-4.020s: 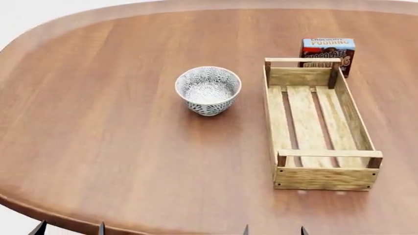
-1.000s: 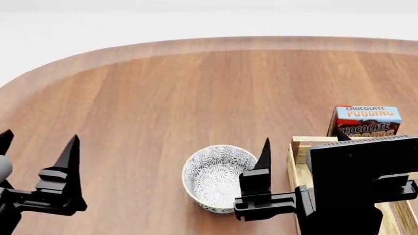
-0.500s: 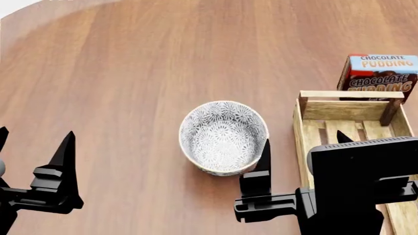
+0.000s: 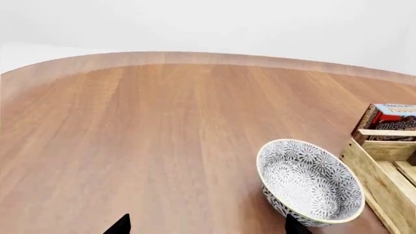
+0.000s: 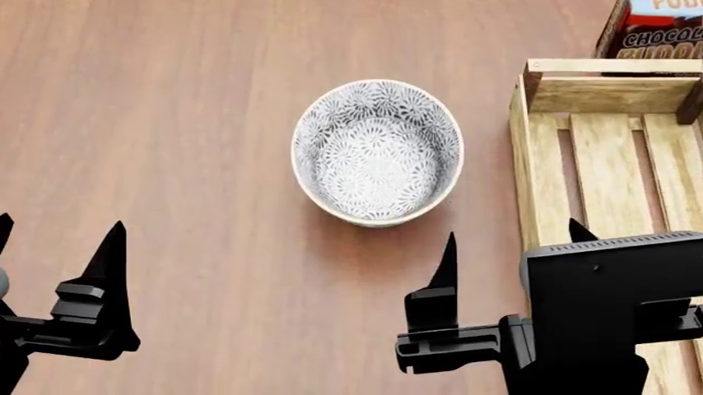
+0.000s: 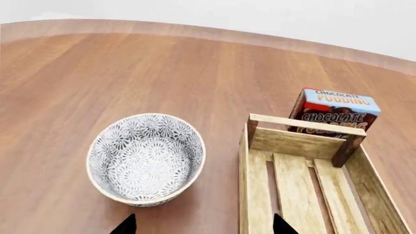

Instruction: Pick up the bowl on the left and put it in the tray.

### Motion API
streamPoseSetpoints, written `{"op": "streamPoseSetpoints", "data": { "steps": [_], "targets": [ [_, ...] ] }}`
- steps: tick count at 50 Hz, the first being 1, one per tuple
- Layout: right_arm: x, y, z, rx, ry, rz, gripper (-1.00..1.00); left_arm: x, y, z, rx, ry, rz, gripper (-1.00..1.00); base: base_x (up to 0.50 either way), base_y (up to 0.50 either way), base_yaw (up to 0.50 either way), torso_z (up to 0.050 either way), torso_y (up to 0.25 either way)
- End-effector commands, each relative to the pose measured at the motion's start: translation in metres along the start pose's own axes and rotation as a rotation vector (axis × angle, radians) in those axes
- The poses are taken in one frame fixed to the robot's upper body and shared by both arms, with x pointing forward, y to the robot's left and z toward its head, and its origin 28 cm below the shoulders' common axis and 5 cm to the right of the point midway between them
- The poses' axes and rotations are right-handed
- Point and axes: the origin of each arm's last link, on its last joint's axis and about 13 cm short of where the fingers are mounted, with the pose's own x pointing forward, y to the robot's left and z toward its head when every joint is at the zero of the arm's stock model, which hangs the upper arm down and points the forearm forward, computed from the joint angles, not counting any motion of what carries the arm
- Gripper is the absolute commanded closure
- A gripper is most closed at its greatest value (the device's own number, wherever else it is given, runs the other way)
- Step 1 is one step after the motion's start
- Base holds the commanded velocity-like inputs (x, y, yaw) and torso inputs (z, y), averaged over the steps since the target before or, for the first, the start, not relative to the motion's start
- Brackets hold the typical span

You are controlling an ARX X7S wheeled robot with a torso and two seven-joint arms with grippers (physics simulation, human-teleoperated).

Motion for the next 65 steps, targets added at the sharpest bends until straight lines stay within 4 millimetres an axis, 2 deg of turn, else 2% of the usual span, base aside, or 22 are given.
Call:
{"op": "streamPoseSetpoints", "data": {
  "steps": [1,7,11,18,21,26,38,53,65],
  "targets": [
    [0.0,0.001,-0.001,-0.014,-0.009,-0.003,-1.0,0.0,0.0,0.0,0.0,0.001,0.002,-1.0,0.0,0.0,0.0,0.007,-0.25],
    [0.004,-0.002,-0.001,-0.044,-0.011,-0.001,-1.0,0.0,0.0,-0.001,0.003,-0.004,0.012,-1.0,0.0,0.0,0.0,0.005,-0.143],
    [0.011,-0.007,-0.001,-0.128,-0.037,0.016,-1.0,0.0,0.0,-0.004,0.012,-0.001,0.016,-1.0,0.0,0.0,0.0,0.0,0.0],
    [0.042,-0.019,0.007,-0.29,-0.015,0.036,-1.0,0.0,0.001,-0.007,0.007,0.009,0.022,-1.0,0.0,0.0,0.0,0.0,0.0],
    [0.054,-0.022,0.013,-0.358,-0.005,0.108,-1.0,0.0,0.002,-0.01,0.0,0.018,0.027,-1.0,0.0,0.0,0.0,0.0,0.0],
    [0.074,-0.023,0.012,-0.537,-0.016,0.199,-1.0,0.0,0.003,-0.015,-0.009,0.03,0.036,-1.0,0.0,0.0,0.0,0.0,0.0],
    [0.121,-0.016,0.016,-0.839,-0.05,0.295,-1.0,-0.002,0.007,-0.024,-0.016,0.05,0.046,-1.0,0.0,0.0,0.0,0.0,0.0],
    [0.16,-0.001,0.003,-0.966,0.042,0.428,-1.0,-0.002,0.011,-0.026,-0.027,0.052,0.059,-1.0,0.0,0.0,0.0,0.0,0.0],
    [0.179,0.012,-0.007,-1.004,0.05,0.473,-1.0,-0.003,0.013,-0.025,-0.034,0.052,0.067,-1.0,0.0,0.0,0.0,0.0,0.0]
  ]
}}
